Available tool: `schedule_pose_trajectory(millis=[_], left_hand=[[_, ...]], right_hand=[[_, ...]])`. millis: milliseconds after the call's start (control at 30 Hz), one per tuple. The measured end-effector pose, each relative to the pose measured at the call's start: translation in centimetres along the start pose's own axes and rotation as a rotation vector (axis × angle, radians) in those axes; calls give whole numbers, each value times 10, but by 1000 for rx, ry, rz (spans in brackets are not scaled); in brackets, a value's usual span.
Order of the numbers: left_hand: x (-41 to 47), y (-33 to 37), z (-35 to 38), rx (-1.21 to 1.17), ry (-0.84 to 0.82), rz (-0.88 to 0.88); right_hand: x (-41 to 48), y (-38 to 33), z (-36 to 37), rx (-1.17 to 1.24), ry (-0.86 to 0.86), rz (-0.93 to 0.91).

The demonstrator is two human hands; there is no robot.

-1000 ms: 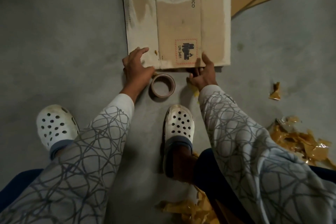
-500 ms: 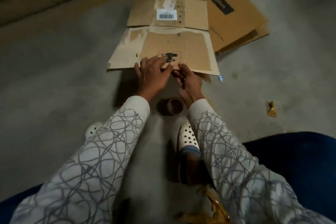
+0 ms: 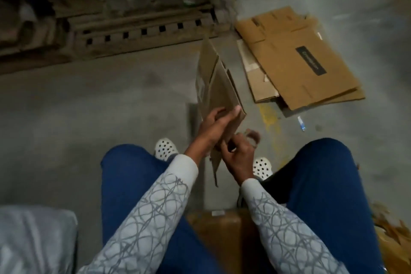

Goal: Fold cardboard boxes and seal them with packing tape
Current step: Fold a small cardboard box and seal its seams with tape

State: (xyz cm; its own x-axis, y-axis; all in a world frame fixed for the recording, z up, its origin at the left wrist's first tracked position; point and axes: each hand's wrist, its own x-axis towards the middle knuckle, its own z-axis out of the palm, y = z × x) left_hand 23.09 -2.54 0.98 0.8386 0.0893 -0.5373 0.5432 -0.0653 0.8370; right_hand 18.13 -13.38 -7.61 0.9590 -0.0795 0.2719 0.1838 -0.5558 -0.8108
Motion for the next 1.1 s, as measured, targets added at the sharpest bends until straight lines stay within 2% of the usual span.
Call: schedule_pose_trajectory(millis=[67, 200, 333, 400, 467, 533, 600, 700, 800, 933, 1100], left_hand=[[-22, -25, -11, -130, 32, -108], [-61, -57, -28, -295, 112, -234], [-70, -80, -49, -395, 25, -258], [-72, -86, -55, -433, 59, -216], [-72, -95, -59, -380, 122, -190], [-73, -105, -63, -246, 140, -165], [-74, -114, -65, -113, 109, -141], [-90, -112, -60, -10, 72, -111], [-98, -110, -51, -13, -24, -104], [-93, -114, -37, 2, -82, -128], [-84, -119, -30, -62, -160, -209]], right_hand=[[-34, 2, 7, -49, -154, 29], [-55, 3, 7, -168, -600, 23], [-49, 3, -3, -305, -742, 67], [-48, 6, -4, -324, -765, 121], [-50, 8, -4, -287, -820, 205], [-54, 7, -2, -185, -945, 323], [-51, -2, -2, 6, -1035, 564], [-30, -19, -7, 231, -980, 835], [-18, -36, -21, 292, -956, 913], [-26, -50, -29, 250, -895, 922], [-29, -32, -18, 220, -828, 889]])
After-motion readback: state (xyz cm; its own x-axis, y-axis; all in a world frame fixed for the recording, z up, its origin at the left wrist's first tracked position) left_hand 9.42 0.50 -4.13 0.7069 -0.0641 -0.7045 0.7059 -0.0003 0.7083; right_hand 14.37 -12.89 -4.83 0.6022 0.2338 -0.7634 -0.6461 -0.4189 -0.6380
